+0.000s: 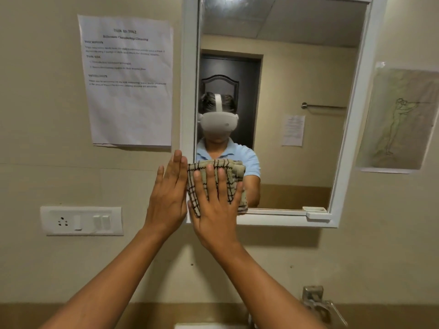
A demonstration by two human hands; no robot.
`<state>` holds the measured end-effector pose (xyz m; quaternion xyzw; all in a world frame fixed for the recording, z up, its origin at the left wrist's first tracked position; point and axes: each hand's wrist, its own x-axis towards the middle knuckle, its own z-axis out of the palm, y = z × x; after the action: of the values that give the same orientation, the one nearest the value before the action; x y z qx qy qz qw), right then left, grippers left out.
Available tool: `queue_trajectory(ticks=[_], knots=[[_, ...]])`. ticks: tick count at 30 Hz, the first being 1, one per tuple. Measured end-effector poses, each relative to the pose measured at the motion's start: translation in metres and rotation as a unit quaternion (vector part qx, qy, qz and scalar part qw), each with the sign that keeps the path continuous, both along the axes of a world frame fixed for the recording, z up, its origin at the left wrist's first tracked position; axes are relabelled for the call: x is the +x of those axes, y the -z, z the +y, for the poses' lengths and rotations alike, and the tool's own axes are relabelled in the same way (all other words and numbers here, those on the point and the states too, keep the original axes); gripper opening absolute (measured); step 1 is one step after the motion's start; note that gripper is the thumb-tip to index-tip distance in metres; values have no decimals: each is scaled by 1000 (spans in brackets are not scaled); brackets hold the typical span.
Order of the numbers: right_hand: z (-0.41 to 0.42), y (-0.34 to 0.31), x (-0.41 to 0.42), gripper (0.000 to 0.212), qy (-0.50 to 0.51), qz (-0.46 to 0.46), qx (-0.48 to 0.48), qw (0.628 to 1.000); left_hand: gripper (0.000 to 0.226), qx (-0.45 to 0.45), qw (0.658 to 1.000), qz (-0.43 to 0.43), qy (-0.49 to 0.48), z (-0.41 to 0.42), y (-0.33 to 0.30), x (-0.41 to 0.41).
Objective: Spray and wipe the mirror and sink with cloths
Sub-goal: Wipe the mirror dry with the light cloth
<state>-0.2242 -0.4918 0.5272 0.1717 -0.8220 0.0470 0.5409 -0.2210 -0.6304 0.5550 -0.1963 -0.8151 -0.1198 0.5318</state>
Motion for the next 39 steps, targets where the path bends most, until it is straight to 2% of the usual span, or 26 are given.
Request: queue_trajectory(ticks=[7, 13, 21, 28, 33, 39], knots=[[18, 1, 5, 69, -8, -12, 29, 999, 73, -1, 1000, 1, -27, 1, 1, 0], [95, 0, -3, 73, 22, -25, -1, 999, 78, -17, 998, -5, -57, 2, 0, 2], [183, -22, -7, 69, 77, -39, -129, 988, 77, 4, 998, -12, -59, 8, 2, -1], [170, -17, -10, 74, 83, -25, -192, 978, 80, 4, 997, -23, -77, 12, 1, 3], [99, 4, -4, 73, 1, -4, -42, 999, 71, -3, 996, -20, -82, 10, 0, 6], [24, 13, 3, 68, -58, 5, 52, 997, 64, -1, 998, -15, -61, 2, 2, 6]])
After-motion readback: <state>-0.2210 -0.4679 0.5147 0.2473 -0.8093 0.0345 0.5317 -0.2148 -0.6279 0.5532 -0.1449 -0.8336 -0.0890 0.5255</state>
